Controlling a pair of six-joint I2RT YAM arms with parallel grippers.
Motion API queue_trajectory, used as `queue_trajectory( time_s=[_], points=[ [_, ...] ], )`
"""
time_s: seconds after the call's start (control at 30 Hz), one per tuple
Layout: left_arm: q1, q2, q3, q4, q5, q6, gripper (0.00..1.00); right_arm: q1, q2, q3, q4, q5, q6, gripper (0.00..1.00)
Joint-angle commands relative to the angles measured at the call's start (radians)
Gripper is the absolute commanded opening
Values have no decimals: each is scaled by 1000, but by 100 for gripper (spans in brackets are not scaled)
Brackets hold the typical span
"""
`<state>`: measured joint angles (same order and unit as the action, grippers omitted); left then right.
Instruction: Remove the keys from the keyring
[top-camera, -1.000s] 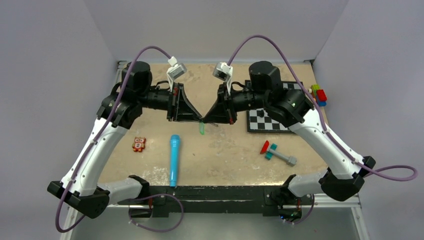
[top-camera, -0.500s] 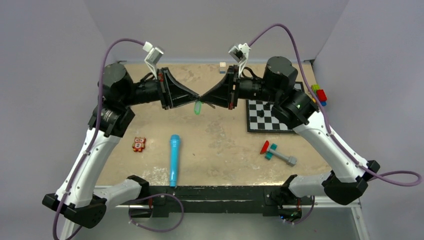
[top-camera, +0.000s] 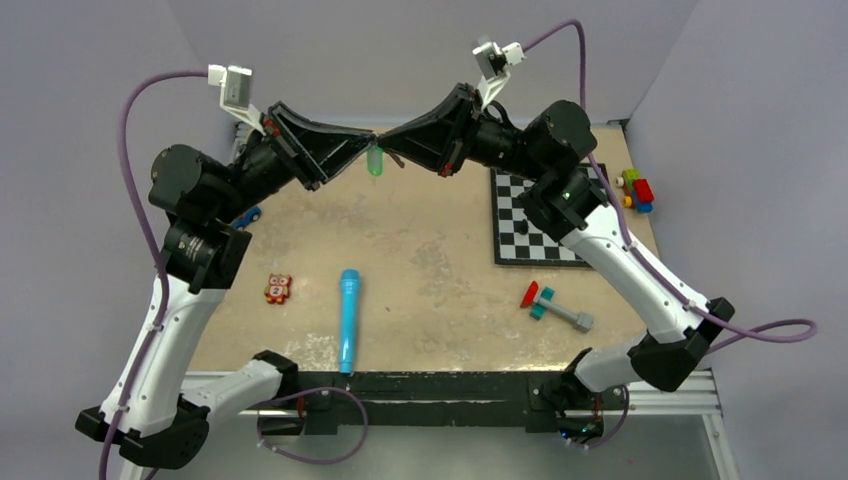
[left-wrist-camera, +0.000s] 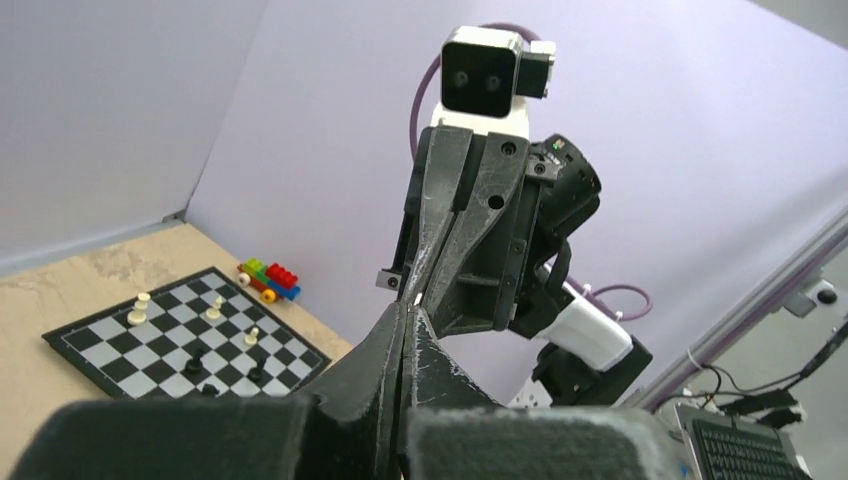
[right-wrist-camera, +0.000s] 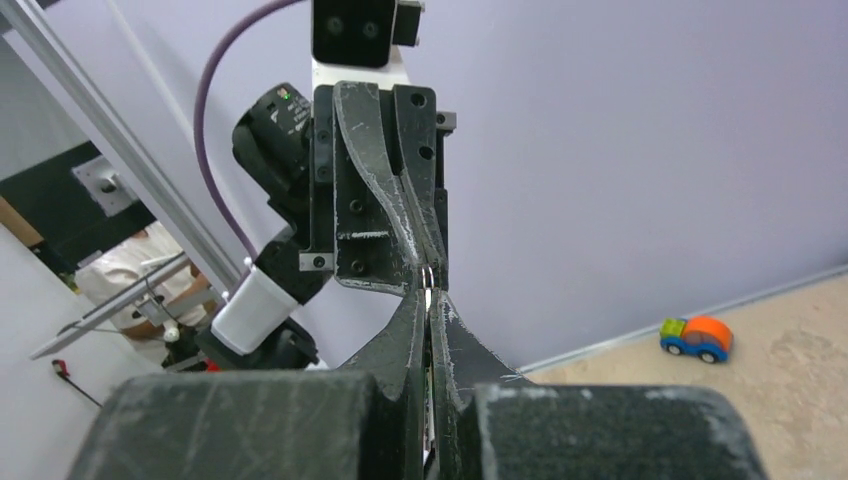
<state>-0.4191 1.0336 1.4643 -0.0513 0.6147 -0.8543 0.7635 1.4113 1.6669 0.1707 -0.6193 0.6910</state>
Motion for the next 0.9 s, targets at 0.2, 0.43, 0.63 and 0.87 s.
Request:
queue_trajectory(
  time_s=[0.2,0.43,0.63,0.87],
  points=[
    [-52,0,49,-182,-54,26,100,-38,31,9,-71,134,288,0],
    [-52,-51,60,-396,-142,240,100,-162,-99,-221,-360,171,512,0],
    [-51,-8,143,-602,-46,503,100,-178,54,-16,-656,-63,221,0],
    [-52,69,167,-711,43,587,78,-176,75,154,-959,-6,-167,0]
  ],
)
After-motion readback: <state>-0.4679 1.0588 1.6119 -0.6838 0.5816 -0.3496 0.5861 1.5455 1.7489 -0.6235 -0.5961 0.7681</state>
